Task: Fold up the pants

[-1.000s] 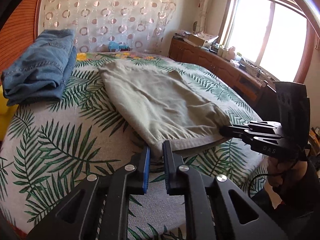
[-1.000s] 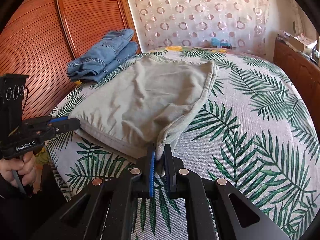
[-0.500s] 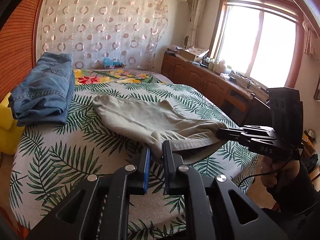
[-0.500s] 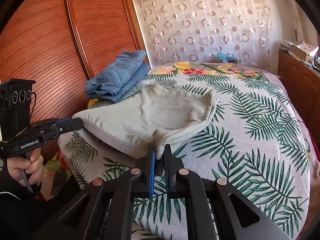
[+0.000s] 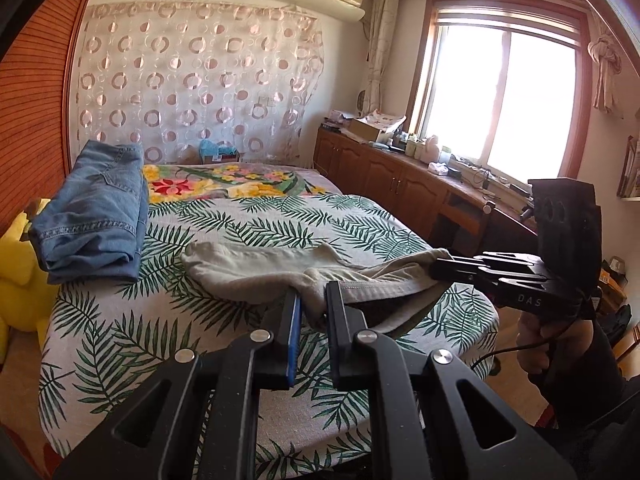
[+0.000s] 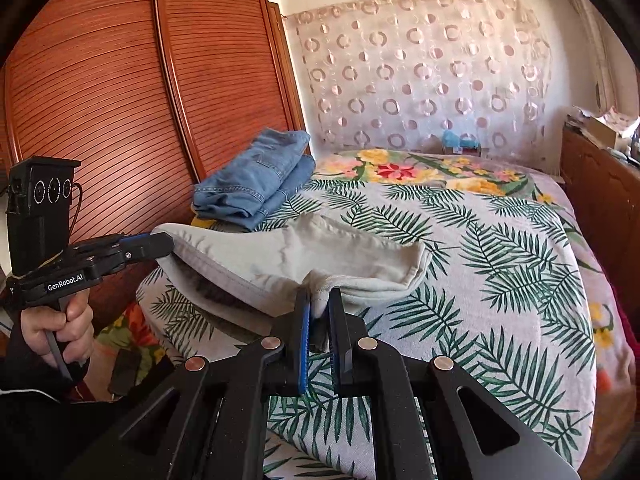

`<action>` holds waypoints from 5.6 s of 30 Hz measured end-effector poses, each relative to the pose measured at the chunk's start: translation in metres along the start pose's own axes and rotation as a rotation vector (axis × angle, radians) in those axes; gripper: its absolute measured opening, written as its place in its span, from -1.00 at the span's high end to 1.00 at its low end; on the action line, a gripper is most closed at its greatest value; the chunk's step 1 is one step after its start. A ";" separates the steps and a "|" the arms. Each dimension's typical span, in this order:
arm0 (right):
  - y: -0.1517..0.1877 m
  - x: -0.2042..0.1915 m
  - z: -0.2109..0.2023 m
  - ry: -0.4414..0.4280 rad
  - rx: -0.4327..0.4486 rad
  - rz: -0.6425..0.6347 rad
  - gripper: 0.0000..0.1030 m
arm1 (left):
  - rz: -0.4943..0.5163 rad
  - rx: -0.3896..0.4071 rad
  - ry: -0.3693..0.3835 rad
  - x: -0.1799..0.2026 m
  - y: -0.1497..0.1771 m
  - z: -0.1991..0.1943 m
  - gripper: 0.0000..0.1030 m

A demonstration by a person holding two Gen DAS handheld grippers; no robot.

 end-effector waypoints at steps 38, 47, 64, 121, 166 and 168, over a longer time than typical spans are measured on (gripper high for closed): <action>-0.004 0.013 0.062 0.021 -0.029 0.020 0.85 | -0.033 -0.038 -0.026 -0.026 0.002 0.033 0.75; -0.026 0.013 0.074 0.034 0.013 0.012 0.85 | -0.002 -0.014 -0.059 -0.036 -0.015 0.037 0.75; -0.018 0.019 0.143 0.062 -0.109 -0.008 0.85 | -0.068 -0.138 -0.122 -0.078 0.015 0.080 0.69; -0.038 0.042 0.200 0.130 -0.188 -0.090 0.92 | -0.131 -0.241 -0.179 -0.128 0.058 0.095 -0.22; 0.010 0.049 0.149 0.095 -0.259 -0.029 -0.16 | -0.094 -0.269 -0.220 -0.129 0.061 0.098 -0.22; 0.016 0.050 0.133 0.091 -0.256 -0.027 -0.11 | -0.093 -0.269 -0.220 -0.129 0.061 0.098 -0.22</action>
Point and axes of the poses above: each gripper's, at about its wrist camera, not at the fingertips, and z roughly the way its jaws point, x to its right, y to its underside, the point moved 9 cm from there along z, roughly the way its jaws point, and after that the axes turned 10 degrees about y, right-handed, at the moved point
